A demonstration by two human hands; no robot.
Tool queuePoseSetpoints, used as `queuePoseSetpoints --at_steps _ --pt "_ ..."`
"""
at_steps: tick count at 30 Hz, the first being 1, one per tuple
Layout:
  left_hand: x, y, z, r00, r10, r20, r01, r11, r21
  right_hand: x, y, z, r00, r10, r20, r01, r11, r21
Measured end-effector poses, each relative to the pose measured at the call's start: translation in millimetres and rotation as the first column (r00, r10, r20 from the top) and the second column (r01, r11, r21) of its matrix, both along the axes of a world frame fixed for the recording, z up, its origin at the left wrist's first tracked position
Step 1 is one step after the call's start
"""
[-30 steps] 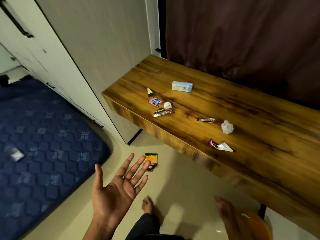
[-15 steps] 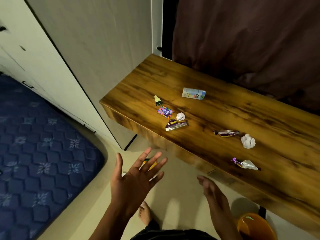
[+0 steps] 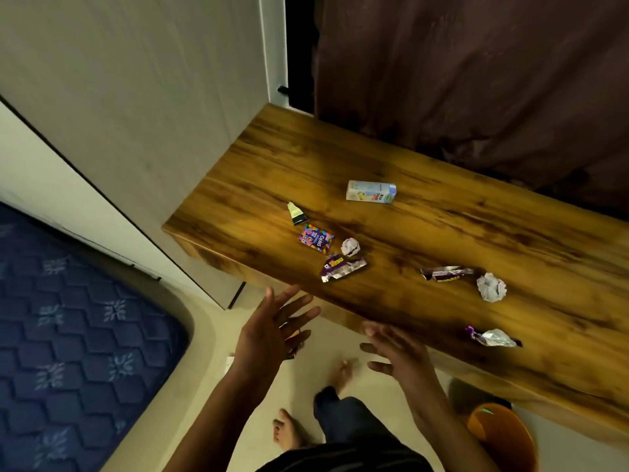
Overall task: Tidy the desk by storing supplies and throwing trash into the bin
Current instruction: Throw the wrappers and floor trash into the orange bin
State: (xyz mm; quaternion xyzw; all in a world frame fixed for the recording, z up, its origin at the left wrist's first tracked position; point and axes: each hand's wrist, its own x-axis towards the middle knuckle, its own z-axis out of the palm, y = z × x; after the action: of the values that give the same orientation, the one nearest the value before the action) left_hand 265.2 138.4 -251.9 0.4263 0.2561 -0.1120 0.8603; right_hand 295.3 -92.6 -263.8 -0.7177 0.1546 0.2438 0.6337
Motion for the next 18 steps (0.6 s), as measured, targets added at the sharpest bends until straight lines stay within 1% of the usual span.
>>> queuePoseSetpoints --at_steps 3,6,9,12,14,16,18 --pt "16.8 6.0 -5.8 0.998 0.020 -0.056 -0.016 0.997 0.070 26.7 12.7 -12.2 0.988 -0.020 -0.153 0.030 0.997 0.066" --pt "35.6 13.6 -16.4 0.994 0.030 -0.101 -0.014 0.988 0.156 58.1 29.1 -21.0 0.977 -0.029 -0.210 0.056 0.991 0.124" --pt "53.2 18.9 -27.9 0.987 0.028 -0.157 0.022 0.951 0.308 87.7 44.7 -31.6 0.951 -0.061 -0.304 0.125 0.973 0.195" --pt "70.8 19.9 -42.1 0.978 0.005 -0.207 0.095 0.878 0.469 111.2 54.8 -47.7 0.930 -0.057 -0.362 0.158 0.953 0.257" --pt "85.1 16.8 -51.8 0.978 -0.034 -0.205 0.150 0.797 0.584 126.7 58.7 -56.2 0.915 -0.046 -0.401 0.160 0.954 0.255" --pt "99.7 12.3 -58.4 0.977 -0.072 -0.200 0.193 0.697 0.691 137.5 63.4 -65.7 0.906 -0.031 -0.423 0.124 0.973 0.196" --pt "112.5 8.9 -61.4 0.976 -0.088 -0.200 0.210 0.632 0.746 144.5 67.3 -75.3 0.896 -0.018 -0.443 0.061 0.995 0.084"
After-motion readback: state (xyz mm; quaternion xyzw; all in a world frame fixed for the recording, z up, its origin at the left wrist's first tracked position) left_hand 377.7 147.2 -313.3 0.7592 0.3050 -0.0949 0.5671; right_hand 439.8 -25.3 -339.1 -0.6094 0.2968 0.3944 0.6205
